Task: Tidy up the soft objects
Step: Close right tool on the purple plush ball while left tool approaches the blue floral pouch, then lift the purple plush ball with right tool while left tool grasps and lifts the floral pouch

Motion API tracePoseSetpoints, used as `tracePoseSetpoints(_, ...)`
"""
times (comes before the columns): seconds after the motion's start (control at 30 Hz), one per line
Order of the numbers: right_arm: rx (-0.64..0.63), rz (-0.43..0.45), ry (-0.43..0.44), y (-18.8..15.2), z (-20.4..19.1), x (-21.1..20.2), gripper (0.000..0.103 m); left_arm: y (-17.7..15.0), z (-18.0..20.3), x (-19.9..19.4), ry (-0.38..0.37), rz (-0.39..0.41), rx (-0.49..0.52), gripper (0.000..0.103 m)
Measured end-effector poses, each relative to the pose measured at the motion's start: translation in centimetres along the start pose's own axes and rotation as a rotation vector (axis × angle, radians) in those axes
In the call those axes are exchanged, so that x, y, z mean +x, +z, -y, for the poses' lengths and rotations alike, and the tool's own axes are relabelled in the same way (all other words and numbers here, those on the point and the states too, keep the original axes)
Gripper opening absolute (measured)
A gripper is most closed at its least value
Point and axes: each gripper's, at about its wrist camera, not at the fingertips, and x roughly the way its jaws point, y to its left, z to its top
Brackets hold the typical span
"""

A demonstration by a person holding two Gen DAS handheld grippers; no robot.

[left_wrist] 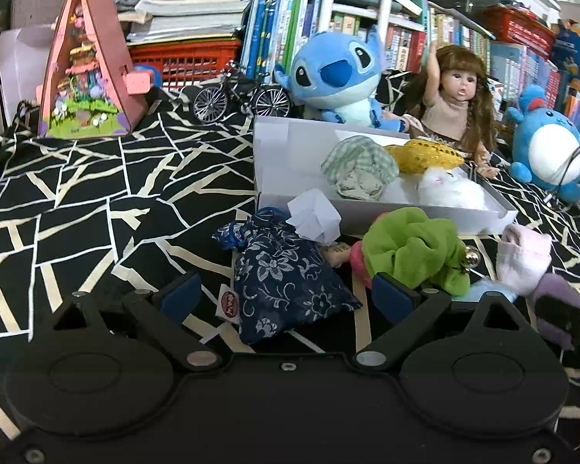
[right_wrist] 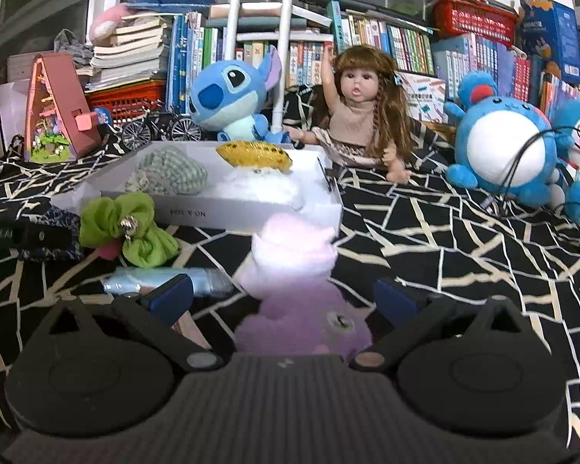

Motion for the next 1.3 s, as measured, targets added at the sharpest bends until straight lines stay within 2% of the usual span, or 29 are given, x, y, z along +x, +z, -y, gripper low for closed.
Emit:
tracePoseSetpoints(0.13, 0.014, -0.017, -0.009, -0.7, 0.3, -0.1, 0.103, 0.3, 0.1, 1.0, 0.010, -0.010, -0.017, 0.093)
tracePoseSetpoints(0.33, 0.027, -0.045, -0.012, -1.6, 0.5, 0.1, 0.103, 0.2, 0.5, 2.1, 0.027, -0.037, 0.000, 0.084)
tracePoseSetpoints(0.4, 0.035, -0.049, -0.011, -1.8, 0.5, 0.1, 0.103, 0.0, 0.4, 2.3, 0.026, -0.044, -0.003, 0.078)
tracePoseSetpoints(0.47, 0.048, -0.053, -0.007, -1.9, 0.7, 0.2, 0.103, -0.1, 0.5, 2.2, 0.025, -0.036, 0.002, 0.066)
tracePoseSetpoints(0.57, 0.070, -0.060, 0.002, -2.0, 0.9, 0.4, 0.103, -0.2, 0.5, 1.9, 0.015, -0.032, 0.007, 0.056)
tracePoseSetpoints(0.67, 0.086, -0.065, 0.016, -2.1, 1.0, 0.4, 0.103, -0.4, 0.6, 1.4, 0.017, -0.026, 0.020, 0.051)
tracePoseSetpoints(0.87, 0.109, -0.075, 0.053, -2.2, 1.1, 0.5, 0.101, -0.7, 0.1, 0.1, -0.009, -0.035, 0.018, 0.046)
tracePoseSetpoints(1.17, 0.099, -0.065, 0.053, -2.0, 0.6, 0.2, 0.086, -1.3, -0.3, -1.8, -0.026, -0.043, 0.019, 0.042)
tracePoseSetpoints(1.3, 0.105, -0.069, 0.026, -2.1, 0.7, 0.3, 0.074, -1.4, -0.3, -1.9, -0.023, -0.041, 0.023, 0.042)
